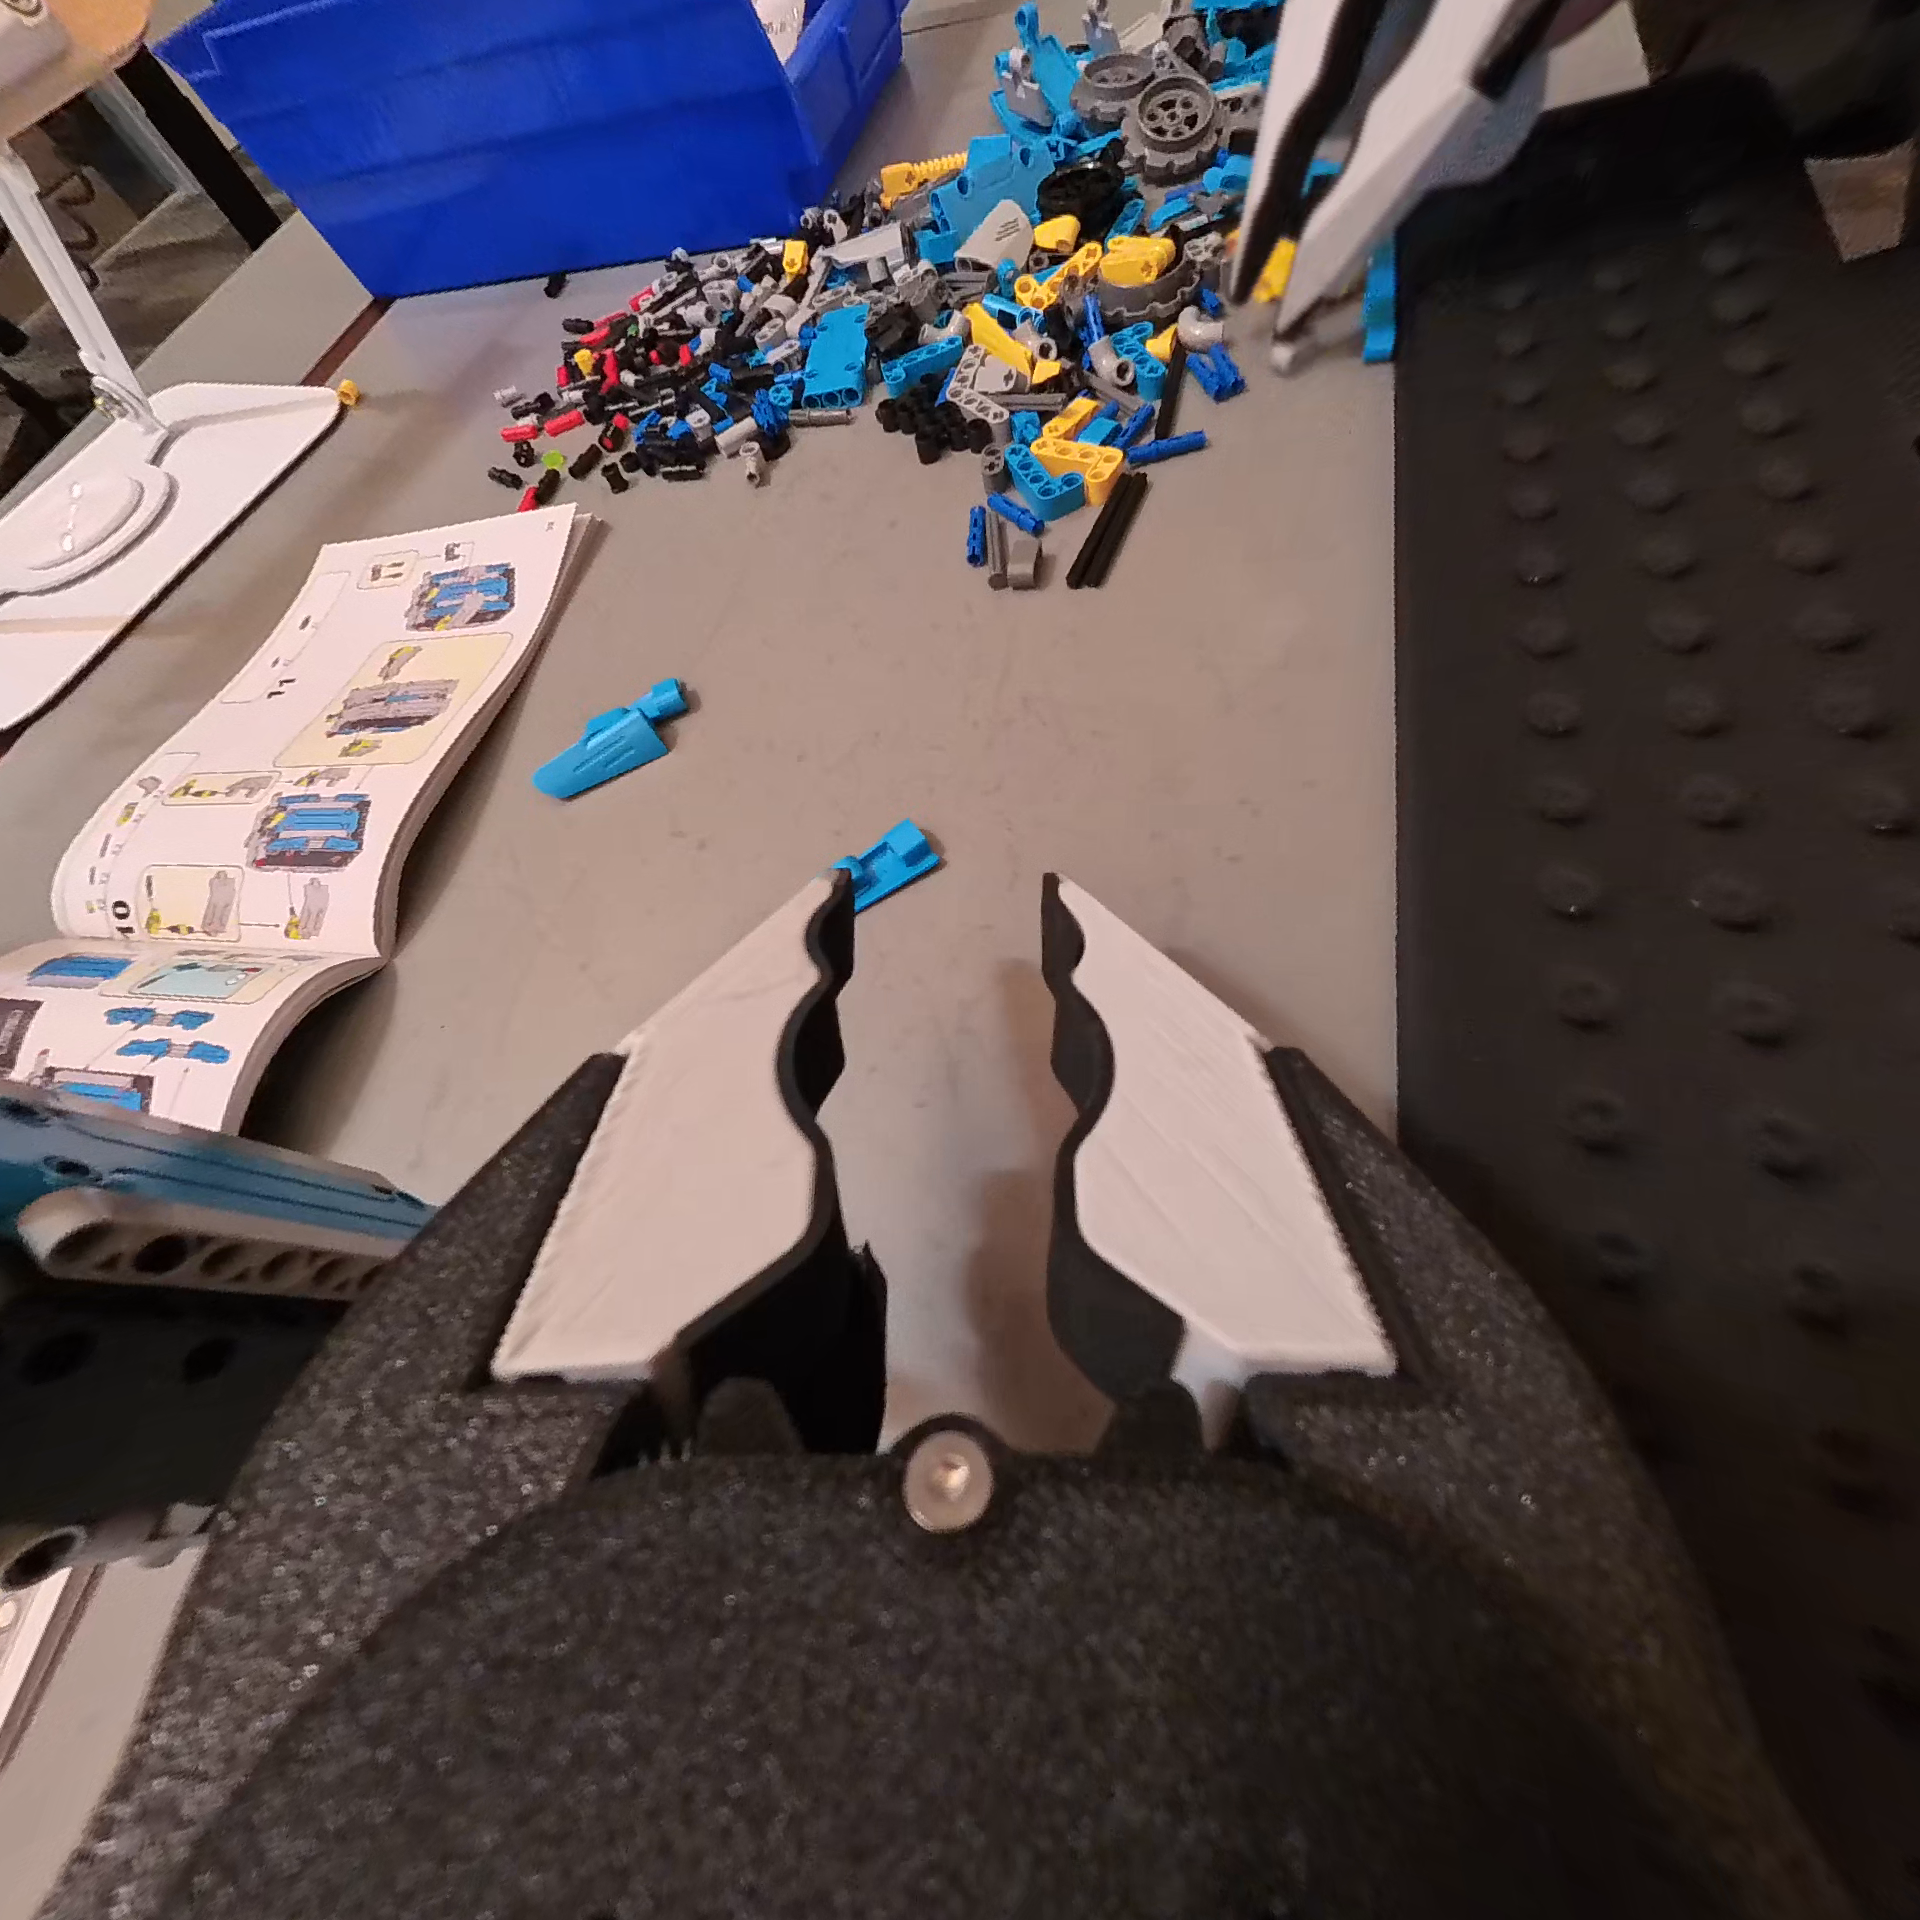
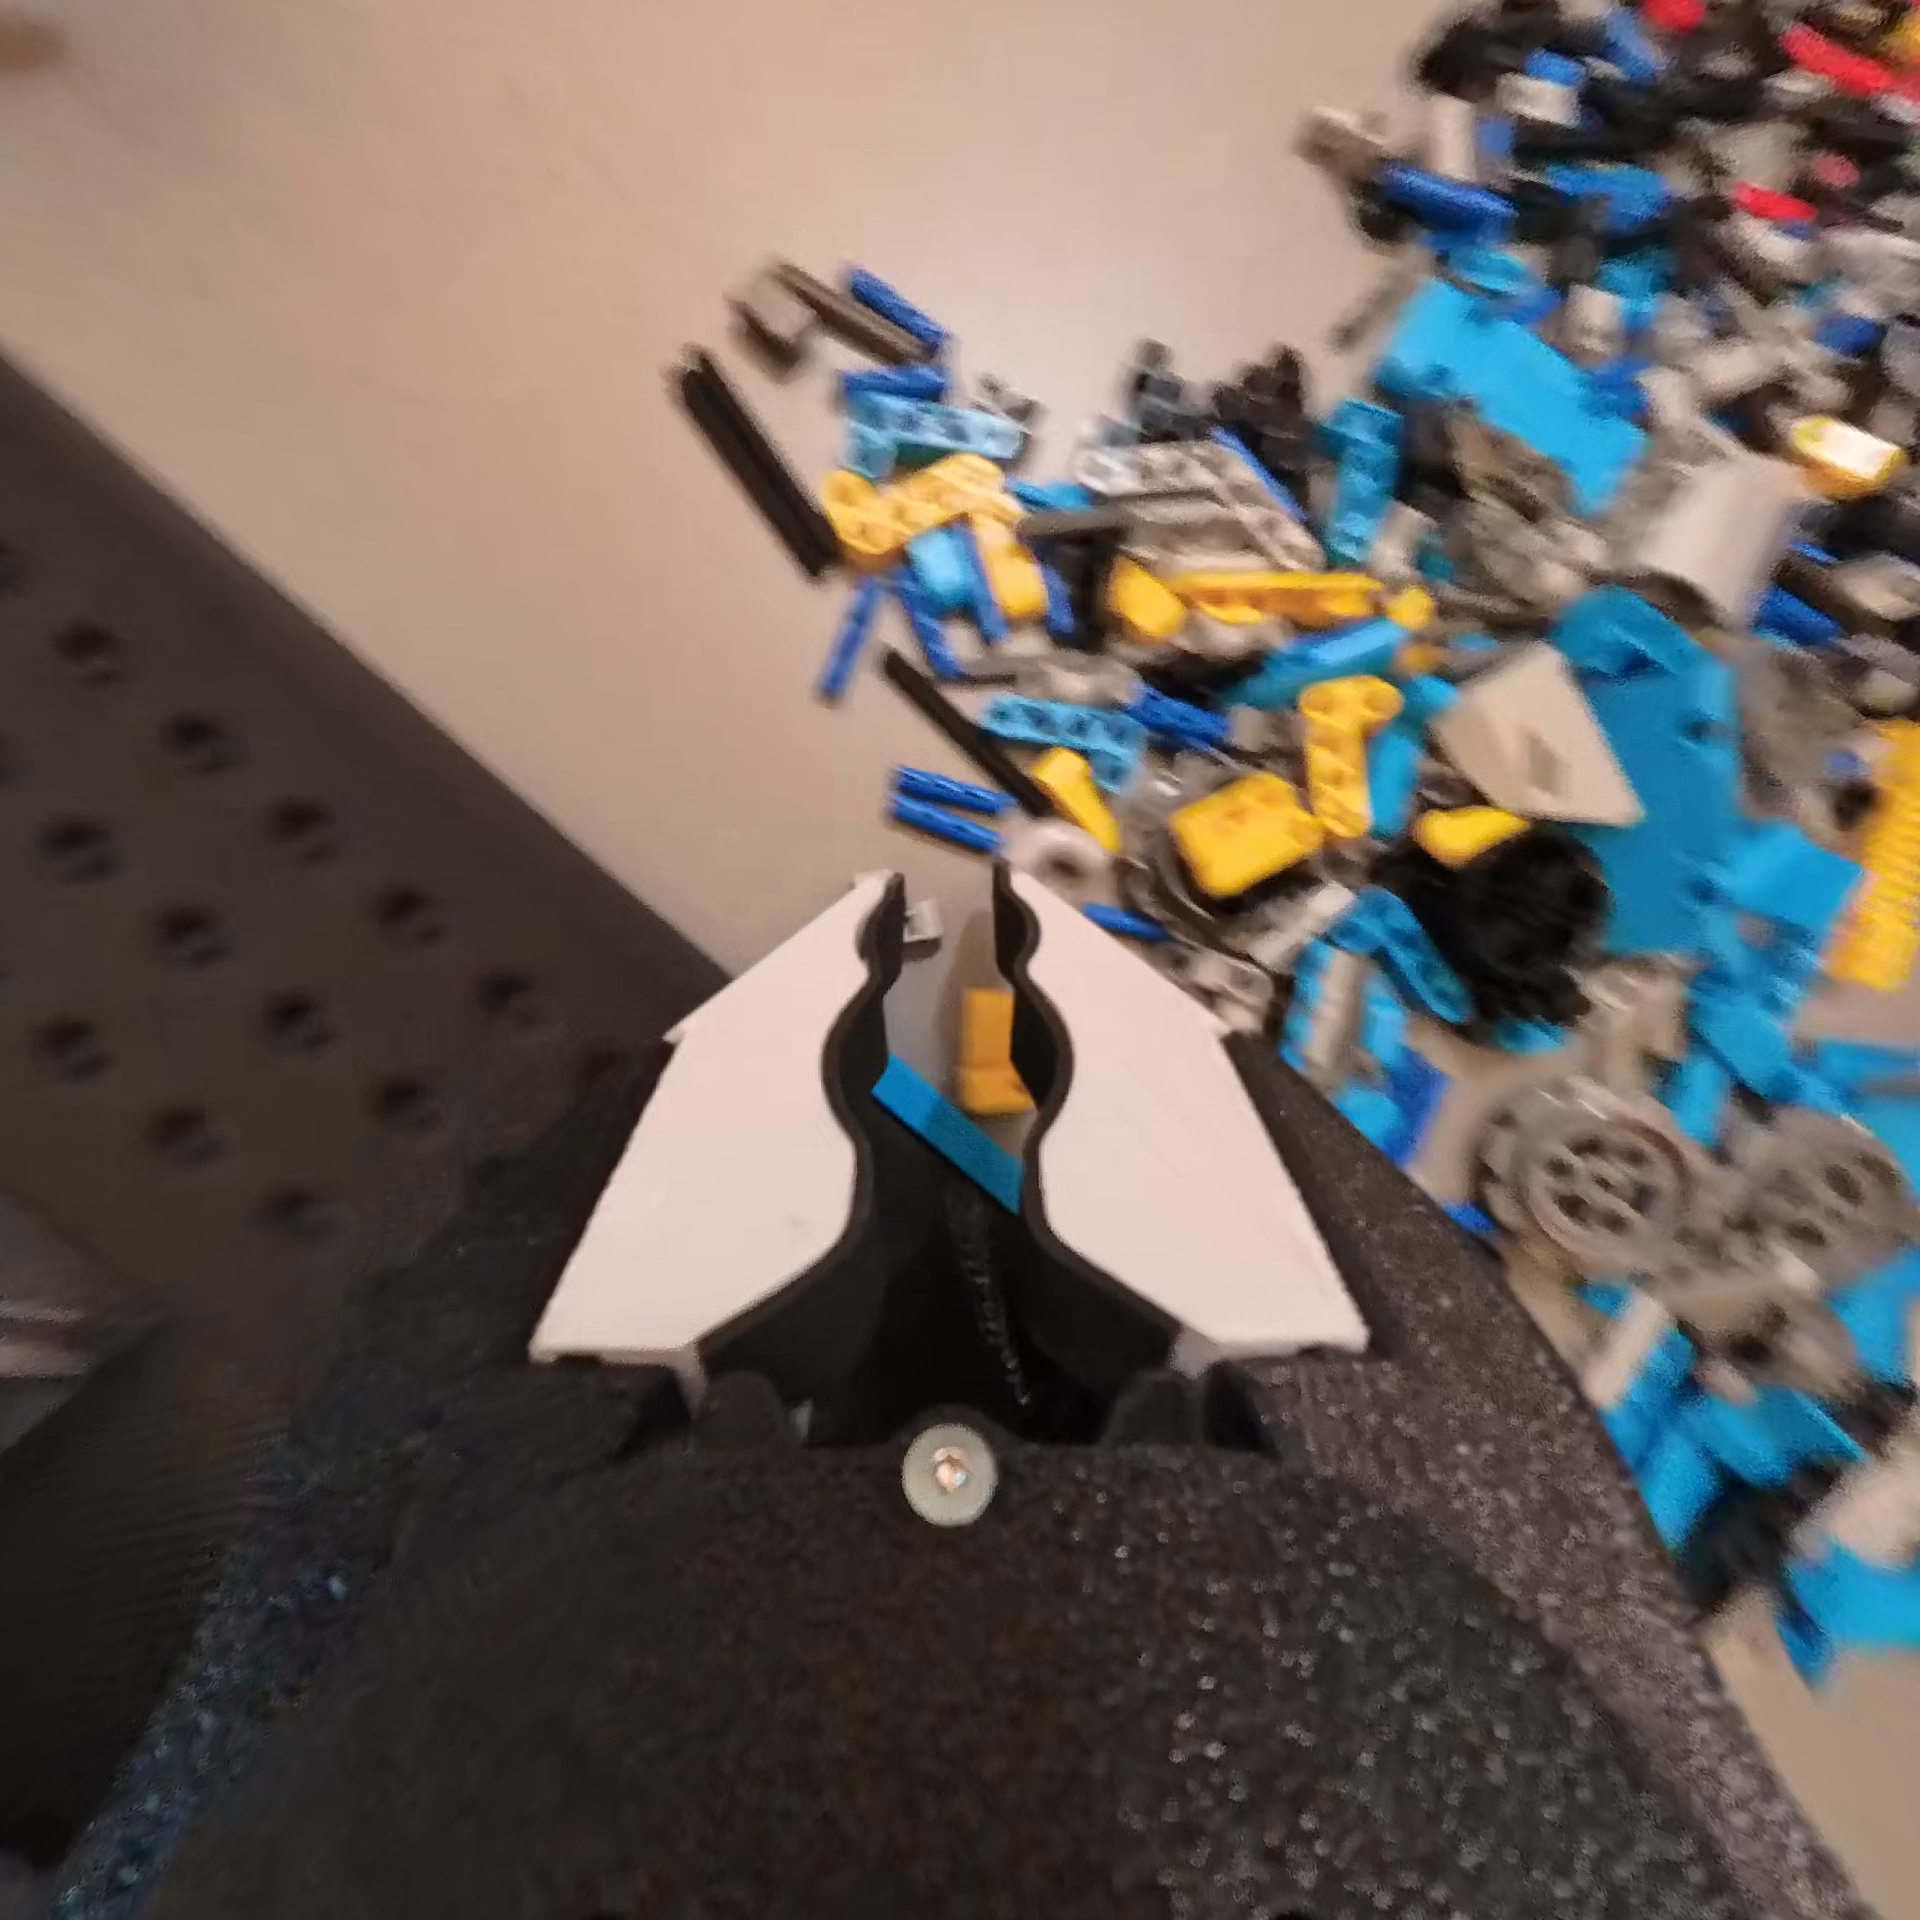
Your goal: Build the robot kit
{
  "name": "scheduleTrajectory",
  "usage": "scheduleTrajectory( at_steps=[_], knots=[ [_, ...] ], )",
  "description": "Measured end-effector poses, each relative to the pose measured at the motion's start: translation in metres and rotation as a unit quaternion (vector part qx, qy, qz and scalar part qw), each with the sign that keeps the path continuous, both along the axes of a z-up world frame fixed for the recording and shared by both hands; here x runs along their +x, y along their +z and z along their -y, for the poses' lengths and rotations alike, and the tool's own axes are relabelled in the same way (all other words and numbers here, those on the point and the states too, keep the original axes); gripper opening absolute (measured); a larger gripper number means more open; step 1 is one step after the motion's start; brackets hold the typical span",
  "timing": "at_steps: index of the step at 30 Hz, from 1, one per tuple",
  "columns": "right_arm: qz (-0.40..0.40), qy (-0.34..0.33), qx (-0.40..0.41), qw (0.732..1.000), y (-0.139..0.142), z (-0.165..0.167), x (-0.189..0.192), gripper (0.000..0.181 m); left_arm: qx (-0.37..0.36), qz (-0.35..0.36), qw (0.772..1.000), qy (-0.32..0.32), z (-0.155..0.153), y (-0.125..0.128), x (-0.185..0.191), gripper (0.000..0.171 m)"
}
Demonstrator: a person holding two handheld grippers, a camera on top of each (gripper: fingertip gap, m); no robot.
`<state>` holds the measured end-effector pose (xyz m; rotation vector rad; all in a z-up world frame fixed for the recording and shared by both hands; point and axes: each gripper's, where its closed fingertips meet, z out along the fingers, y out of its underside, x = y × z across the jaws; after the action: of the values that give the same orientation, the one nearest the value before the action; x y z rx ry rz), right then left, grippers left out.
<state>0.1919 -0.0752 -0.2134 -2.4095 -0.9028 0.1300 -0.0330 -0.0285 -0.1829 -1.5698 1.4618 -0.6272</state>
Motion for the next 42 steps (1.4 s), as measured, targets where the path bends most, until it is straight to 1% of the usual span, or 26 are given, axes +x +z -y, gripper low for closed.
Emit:
scheduleTrajectory(
  at_steps=[2,4,5,6,7,8,10,11,12,14,17,19,21,23,25,27,29,32,35,37,40,42],
  knots=[
    [0.023,-0.040,0.028,0.999,0.007,-0.006,0.025,0.018,0.000,0.000,1.000,0.001,0.000,0.000,0.000,0.036],
    [0.003,-0.066,0.060,0.996,0.024,-0.008,0.037,0.018,-0.002,0.000,1.000,0.001,-0.001,0.000,0.000,0.036],
    [-0.015,-0.072,0.062,0.995,0.030,-0.005,0.040,0.018,-0.003,0.000,1.000,0.001,-0.001,0.000,0.000,0.036],
    [-0.038,-0.064,0.045,0.996,0.031,0.003,0.037,0.019,-0.004,-0.001,1.000,0.001,-0.001,-0.001,0.000,0.036],
    [-0.063,-0.042,0.009,0.997,0.027,0.016,0.029,0.020,-0.004,-0.002,1.000,0.001,-0.001,-0.001,0.000,0.036],
    [-0.073,-0.027,-0.024,0.997,0.021,0.027,0.024,0.020,-0.005,-0.002,1.000,0.001,-0.001,-0.001,0.000,0.036],
    [-0.067,-0.021,-0.045,0.997,0.009,0.032,0.022,0.019,-0.005,-0.003,1.000,0.001,-0.001,-0.001,0.000,0.036],
    [-0.068,-0.011,-0.056,0.996,0.004,0.034,0.018,0.015,-0.006,-0.003,1.000,0.001,-0.001,-0.001,0.000,0.036],
    [-0.069,-0.001,-0.067,0.995,0.000,0.036,0.013,0.001,-0.006,-0.003,1.000,0.001,-0.001,-0.001,0.001,0.036],
    [-0.070,0.008,-0.068,0.995,-0.002,0.034,0.009,0.000,-0.005,-0.002,1.000,0.001,-0.001,-0.001,0.000,0.036],
    [-0.061,0.002,-0.063,0.996,-0.002,0.028,0.011,0.000,-0.003,-0.003,1.000,0.001,0.000,-0.001,0.000,0.036],
    [-0.043,-0.002,-0.040,0.998,-0.002,0.020,0.015,0.000,-0.003,-0.004,1.000,0.001,0.000,-0.001,0.000,0.036],
    [-0.007,-0.016,-0.005,1.000,-0.001,0.009,0.024,0.000,-0.004,-0.002,1.000,0.001,-0.001,-0.001,0.000,0.036],
    [0.012,-0.022,0.017,1.000,0.003,0.006,0.032,0.000,-0.004,-0.002,1.000,0.001,-0.001,-0.001,0.000,0.036],
    [0.016,-0.051,0.048,0.997,0.016,0.004,0.047,0.004,-0.002,-0.004,1.000,0.001,0.000,-0.001,0.000,0.036],
    [0.028,-0.118,0.062,0.991,0.025,0.003,0.079,0.014,0.001,-0.004,1.000,0.001,0.000,-0.001,0.000,0.036],
    [0.028,-0.184,0.059,0.981,0.026,0.005,0.108,0.024,0.002,-0.005,1.000,0.001,0.000,-0.001,0.000,0.036],
    [-0.020,-0.196,0.039,0.980,0.016,0.005,0.107,0.030,0.002,-0.005,1.000,0.001,0.000,-0.001,0.000,0.036],
    [-0.020,-0.192,0.032,0.981,0.005,0.001,0.104,0.034,0.002,-0.006,1.000,0.001,0.000,-0.002,0.000,0.036],
    [-0.023,-0.205,0.039,0.978,0.002,-0.005,0.109,0.034,0.004,-0.006,1.000,0.000,0.001,-0.002,0.000,0.036],
    [-0.041,-0.221,0.033,0.974,-0.002,-0.008,0.115,0.027,0.006,-0.007,1.000,0.000,0.001,-0.002,0.000,0.036],
    [-0.050,-0.219,0.034,0.974,-0.003,-0.009,0.114,0.025,0.005,-0.007,1.000,-0.001,0.001,-0.002,0.000,0.036]
  ],
)
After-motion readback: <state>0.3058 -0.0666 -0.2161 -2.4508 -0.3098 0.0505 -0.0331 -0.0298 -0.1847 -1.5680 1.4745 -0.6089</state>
